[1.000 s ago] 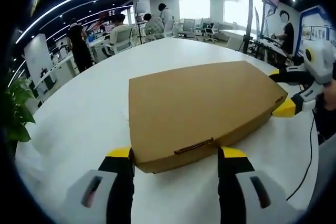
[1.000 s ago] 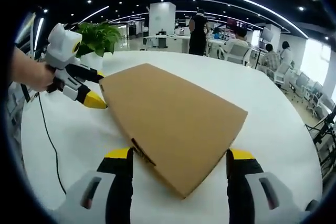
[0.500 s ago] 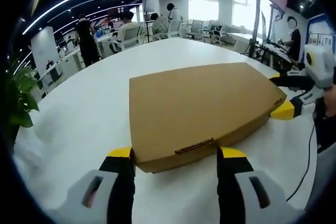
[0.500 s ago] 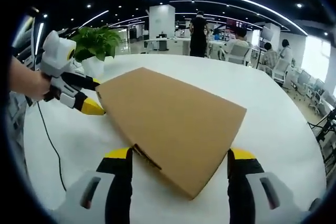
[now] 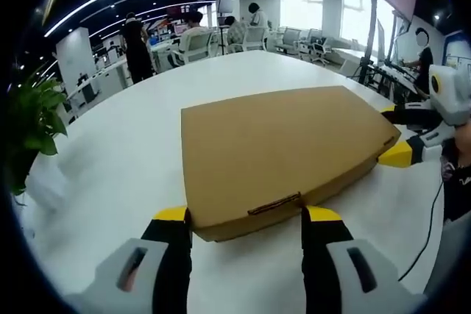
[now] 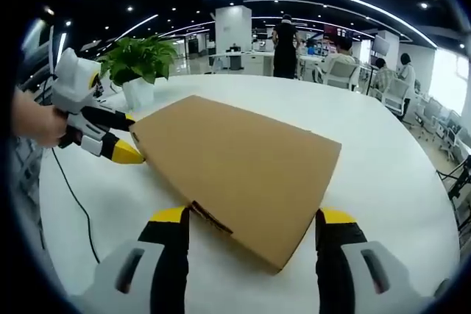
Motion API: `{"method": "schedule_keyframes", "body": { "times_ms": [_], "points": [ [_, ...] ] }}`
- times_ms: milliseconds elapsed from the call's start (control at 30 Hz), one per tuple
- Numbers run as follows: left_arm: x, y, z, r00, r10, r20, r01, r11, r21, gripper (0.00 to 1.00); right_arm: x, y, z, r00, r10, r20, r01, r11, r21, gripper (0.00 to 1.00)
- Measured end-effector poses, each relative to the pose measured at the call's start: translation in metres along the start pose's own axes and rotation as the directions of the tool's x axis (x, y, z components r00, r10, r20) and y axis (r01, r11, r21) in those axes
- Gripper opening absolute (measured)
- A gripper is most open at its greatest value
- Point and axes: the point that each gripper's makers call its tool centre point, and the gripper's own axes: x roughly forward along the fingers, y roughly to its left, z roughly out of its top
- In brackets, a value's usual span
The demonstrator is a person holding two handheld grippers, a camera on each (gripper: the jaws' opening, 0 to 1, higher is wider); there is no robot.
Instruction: Operate the shoe box by opening the lid, removing the specified soft item, and placing it in the target area until the item is outside and the box remains undamaged.
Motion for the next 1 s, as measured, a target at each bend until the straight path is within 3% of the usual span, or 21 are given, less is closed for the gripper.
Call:
{"method": "schedule_keyframes", "body": {
  "times_ms": [367, 1000],
  "points": [
    [-0.009, -0.008, -0.008, 0.998, 0.046, 0.04, -0.045, 0.998, -0.032, 0.59, -0.001, 0.0, -0.002, 0.999, 0.039, -0.025, -0.04, 0.999, -0.03, 0.68],
    [-0.019, -0.015, -0.016, 0.995, 0.094, 0.024, -0.092, 0.993, -0.079, 0.58, -0.006, 0.004, -0.005, 0.998, 0.057, -0.034, -0.058, 0.998, -0.037, 0.66]
  ]
}}
